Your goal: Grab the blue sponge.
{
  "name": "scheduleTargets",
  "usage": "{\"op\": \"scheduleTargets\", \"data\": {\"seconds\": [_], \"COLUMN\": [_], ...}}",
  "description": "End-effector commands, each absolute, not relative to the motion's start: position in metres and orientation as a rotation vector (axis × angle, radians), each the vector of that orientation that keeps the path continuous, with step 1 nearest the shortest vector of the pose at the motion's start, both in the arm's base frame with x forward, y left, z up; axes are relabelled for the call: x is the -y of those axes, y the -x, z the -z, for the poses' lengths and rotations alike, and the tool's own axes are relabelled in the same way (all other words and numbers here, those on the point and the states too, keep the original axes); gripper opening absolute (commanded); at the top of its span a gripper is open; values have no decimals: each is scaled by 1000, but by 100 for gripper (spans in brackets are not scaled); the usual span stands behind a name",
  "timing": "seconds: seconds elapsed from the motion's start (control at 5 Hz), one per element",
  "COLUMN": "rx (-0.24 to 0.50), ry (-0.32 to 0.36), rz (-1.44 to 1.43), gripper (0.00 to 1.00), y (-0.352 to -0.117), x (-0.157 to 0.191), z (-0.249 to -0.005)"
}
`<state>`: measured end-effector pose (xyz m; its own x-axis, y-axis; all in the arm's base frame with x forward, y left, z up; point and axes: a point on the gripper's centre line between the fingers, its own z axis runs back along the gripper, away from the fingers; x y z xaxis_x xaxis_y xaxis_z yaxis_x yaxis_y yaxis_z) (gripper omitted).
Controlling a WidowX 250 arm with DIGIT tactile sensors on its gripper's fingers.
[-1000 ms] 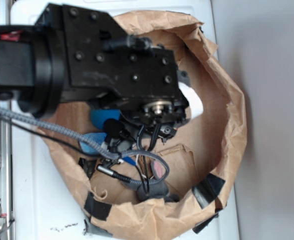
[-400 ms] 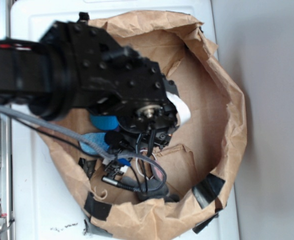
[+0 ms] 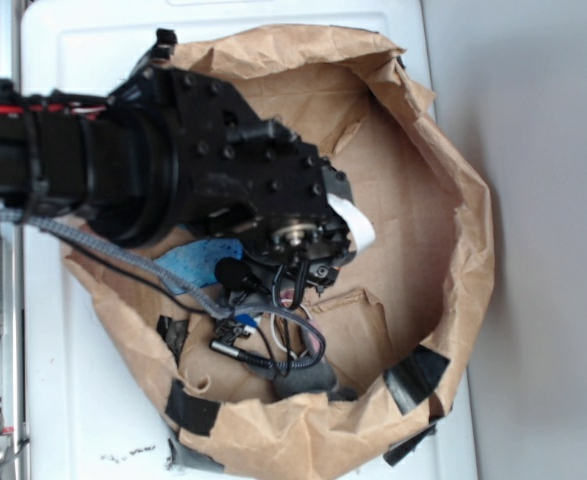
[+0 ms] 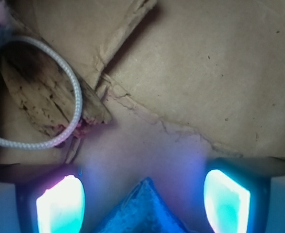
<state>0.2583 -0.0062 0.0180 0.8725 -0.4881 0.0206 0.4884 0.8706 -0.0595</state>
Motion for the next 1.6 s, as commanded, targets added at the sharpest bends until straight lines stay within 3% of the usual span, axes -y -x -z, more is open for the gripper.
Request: {"op": "scheduleTargets", "data": {"seconds": [0.0, 0.2, 0.6, 0.8, 1.2, 1.4], "rx": [-40, -27, -28, -38, -102, -79], "ry": [135, 169, 147, 130, 34, -44], "rz": [419, 357, 192, 184, 165, 191], "gripper": [100, 100, 100, 100, 100, 77], "y": [-253, -254, -258, -262, -260, -252], "x": [8, 7, -8, -9, 0, 0], "z": [-32, -51, -50, -44, -17, -9]}}
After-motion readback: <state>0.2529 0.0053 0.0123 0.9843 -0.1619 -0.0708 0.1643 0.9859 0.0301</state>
